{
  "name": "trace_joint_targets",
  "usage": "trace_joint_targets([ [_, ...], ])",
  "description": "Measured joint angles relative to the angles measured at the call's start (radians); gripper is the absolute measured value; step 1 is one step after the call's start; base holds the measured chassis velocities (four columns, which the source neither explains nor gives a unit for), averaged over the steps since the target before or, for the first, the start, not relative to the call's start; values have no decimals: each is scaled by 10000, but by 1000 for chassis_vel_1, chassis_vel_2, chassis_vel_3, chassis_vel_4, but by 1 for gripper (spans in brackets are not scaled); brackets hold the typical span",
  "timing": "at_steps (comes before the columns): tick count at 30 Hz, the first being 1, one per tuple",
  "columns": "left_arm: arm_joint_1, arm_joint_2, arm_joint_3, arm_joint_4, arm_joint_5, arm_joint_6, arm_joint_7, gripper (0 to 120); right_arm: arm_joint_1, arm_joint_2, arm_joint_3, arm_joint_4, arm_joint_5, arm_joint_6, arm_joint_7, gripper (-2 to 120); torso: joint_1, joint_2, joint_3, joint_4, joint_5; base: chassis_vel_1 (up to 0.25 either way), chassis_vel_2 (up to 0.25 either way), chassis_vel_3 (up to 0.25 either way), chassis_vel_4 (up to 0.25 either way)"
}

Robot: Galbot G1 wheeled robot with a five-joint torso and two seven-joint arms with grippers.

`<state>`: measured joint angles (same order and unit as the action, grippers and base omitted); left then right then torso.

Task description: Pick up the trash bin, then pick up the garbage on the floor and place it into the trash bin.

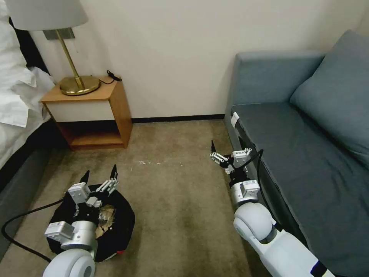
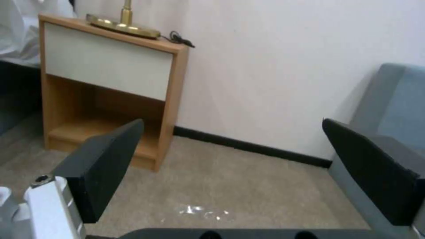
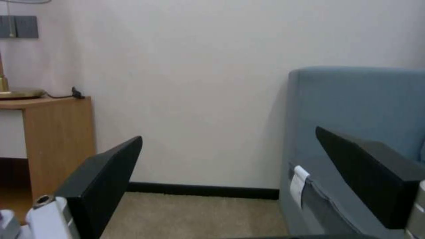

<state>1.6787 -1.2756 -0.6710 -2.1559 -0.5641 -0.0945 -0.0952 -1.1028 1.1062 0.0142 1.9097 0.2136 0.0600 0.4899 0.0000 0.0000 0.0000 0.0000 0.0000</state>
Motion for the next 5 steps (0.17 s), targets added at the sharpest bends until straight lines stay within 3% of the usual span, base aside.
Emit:
trace_joint_targets([
  [5, 0, 0, 0, 0, 0, 1, 0, 100, 1, 0, 0, 0, 0, 2, 0, 100, 0, 0, 0, 0, 0, 0, 0, 0, 0],
])
